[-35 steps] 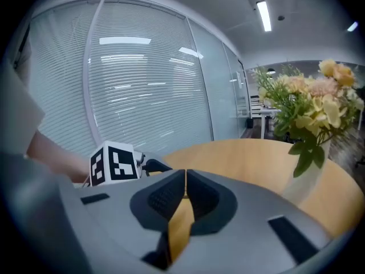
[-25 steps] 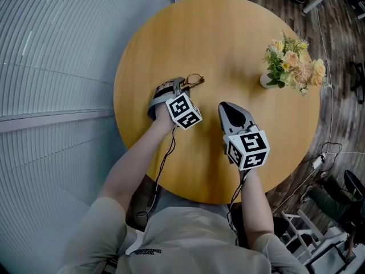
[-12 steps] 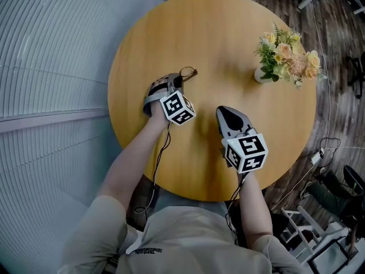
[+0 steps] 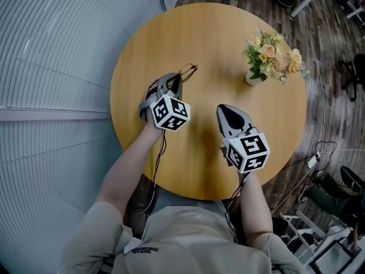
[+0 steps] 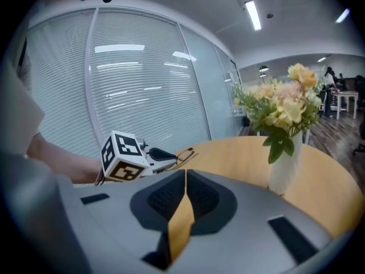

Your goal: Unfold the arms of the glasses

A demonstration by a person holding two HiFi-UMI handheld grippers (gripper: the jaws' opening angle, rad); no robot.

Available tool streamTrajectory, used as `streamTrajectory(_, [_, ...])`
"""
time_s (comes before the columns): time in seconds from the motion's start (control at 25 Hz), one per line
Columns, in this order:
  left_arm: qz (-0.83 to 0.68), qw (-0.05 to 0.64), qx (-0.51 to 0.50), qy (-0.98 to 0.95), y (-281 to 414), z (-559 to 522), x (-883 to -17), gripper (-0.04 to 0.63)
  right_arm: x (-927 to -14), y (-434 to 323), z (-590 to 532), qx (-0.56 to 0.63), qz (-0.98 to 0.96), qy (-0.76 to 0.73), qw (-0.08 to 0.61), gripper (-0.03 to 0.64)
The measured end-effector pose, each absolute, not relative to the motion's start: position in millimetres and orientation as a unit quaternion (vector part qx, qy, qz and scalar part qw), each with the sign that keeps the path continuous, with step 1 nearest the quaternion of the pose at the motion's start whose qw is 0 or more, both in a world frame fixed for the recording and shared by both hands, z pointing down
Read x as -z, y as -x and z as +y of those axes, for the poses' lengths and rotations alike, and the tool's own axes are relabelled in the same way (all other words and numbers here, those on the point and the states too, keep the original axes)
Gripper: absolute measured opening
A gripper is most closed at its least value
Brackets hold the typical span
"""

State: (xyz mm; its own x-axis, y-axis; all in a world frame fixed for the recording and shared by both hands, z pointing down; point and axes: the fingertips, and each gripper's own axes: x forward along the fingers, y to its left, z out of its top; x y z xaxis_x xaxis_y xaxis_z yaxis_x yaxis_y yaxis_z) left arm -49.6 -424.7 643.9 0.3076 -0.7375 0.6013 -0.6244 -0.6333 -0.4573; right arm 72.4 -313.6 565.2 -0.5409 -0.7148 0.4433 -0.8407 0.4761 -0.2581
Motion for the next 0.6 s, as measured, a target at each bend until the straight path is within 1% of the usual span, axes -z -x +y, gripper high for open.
streamTrajectory(0.12, [0.444,0.012,0.333,0.832,48.6,-413.1,-595.9,0.040,-531.5,-79.2,-312.4,-0.202,-0.852,-0.467,0.121,0.031])
streamTrajectory(0.2, [0.453,-0.012,0.292,0.842,50.7,-402.5,-562.0,0.040,-505.2,-82.5,-309.2,-0.182,-0.855,-0.472,0.111,0.031])
streamTrajectory(0.36, [0.463,-0.007,0.233,0.855,53.2,-379.8,-485.6,0.040,-432.6,-84.4,-299.3,-0.114,-0.865,-0.480,0.091,0.032])
streamTrajectory(0.6, [0.462,0.010,0.153,0.874,49.6,-340.5,-393.0,0.040,-321.1,-75.3,-267.4,-0.019,-0.883,-0.467,0.040,0.032])
